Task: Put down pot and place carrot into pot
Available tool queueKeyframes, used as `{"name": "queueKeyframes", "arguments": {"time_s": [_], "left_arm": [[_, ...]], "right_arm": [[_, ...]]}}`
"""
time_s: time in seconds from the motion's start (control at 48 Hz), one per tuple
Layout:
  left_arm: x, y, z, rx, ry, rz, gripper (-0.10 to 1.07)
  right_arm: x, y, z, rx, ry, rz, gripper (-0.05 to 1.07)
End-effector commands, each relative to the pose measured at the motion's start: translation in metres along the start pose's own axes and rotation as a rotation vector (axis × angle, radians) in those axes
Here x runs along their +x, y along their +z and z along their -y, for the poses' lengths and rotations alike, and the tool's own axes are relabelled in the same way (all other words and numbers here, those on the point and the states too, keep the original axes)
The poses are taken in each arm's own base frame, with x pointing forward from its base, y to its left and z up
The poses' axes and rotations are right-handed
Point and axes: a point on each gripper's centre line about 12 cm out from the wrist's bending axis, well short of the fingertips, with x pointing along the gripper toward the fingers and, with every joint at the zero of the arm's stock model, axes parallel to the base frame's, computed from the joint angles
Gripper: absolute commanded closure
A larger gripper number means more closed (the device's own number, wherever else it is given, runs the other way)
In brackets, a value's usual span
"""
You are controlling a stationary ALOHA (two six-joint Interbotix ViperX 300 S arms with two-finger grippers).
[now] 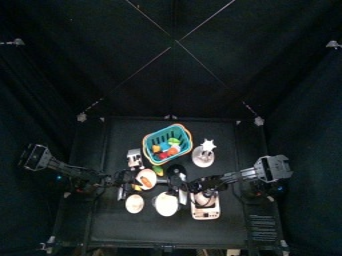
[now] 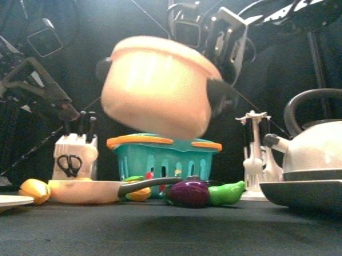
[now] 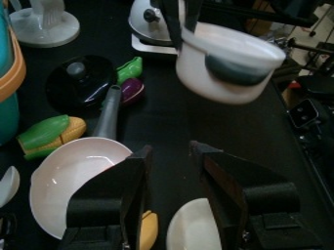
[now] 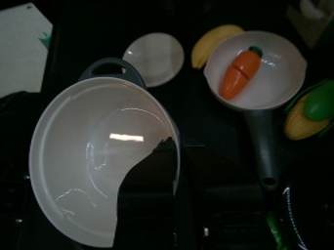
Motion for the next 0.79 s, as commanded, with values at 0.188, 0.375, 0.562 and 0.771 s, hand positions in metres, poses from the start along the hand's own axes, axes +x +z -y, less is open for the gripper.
{"name": "queueKeyframes", "arguments": {"time_s": [0.188,0.375,0.562,0.771], "left_arm": [[0.001,0.004,0.0,-0.003,0.001,0.015,0.2],[0.001,0.004,0.0,-0.004,0.002,0.015,0.2],[0.001,0.004,0.0,-0.004,0.002,0.015,0.2],[0.001,0.004,0.0,-0.004,0.002,0.014,0.2]], "right_arm": [[0.024,0.011,-0.007,-0.006,0.017,0.016,0.67],[0.037,0.008,-0.014,-0.017,0.03,0.001,0.54],[0.039,0.009,-0.014,-0.004,0.028,0.002,0.37],[0.032,0.009,-0.014,-0.011,0.003,-0.011,0.13]]}}
